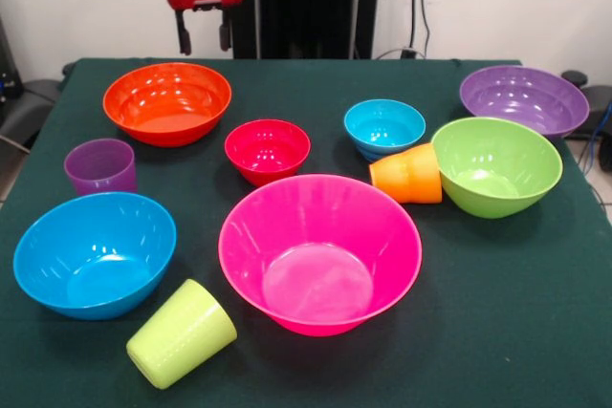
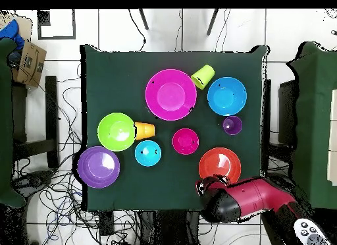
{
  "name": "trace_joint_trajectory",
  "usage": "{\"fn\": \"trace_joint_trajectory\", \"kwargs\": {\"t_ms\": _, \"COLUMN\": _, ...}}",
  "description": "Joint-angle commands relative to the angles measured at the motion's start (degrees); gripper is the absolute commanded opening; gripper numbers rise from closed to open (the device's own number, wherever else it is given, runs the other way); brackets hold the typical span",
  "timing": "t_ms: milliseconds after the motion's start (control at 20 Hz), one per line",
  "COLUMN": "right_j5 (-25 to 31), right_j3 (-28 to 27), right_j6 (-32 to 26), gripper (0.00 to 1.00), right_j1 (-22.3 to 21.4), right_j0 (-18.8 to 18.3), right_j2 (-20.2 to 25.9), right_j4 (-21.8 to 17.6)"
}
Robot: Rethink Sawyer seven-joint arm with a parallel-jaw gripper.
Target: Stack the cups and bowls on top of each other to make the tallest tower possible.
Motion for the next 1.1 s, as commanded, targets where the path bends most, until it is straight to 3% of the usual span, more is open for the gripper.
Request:
{"fn": "trace_joint_trajectory", "kwargs": {"t_ms": 50, "right_j5": -3.8, "right_j3": 2.0, "right_j6": 5.4, "gripper": 1.00, "right_j1": 2.9, "right_j0": 2.8, "right_j2": -1.9, "right_j4": 0.6}}
{"fn": "trace_joint_trajectory", "kwargs": {"t_ms": 650, "right_j5": -3.2, "right_j3": 1.4, "right_j6": 3.0, "gripper": 1.00, "right_j1": 3.0, "right_j0": 1.8, "right_j2": -1.0, "right_j4": 1.8}}
{"fn": "trace_joint_trajectory", "kwargs": {"t_ms": 1100, "right_j5": -8.2, "right_j3": -1.0, "right_j6": 3.5, "gripper": 1.00, "right_j1": 6.6, "right_j0": 2.2, "right_j2": -1.1, "right_j4": -0.7}}
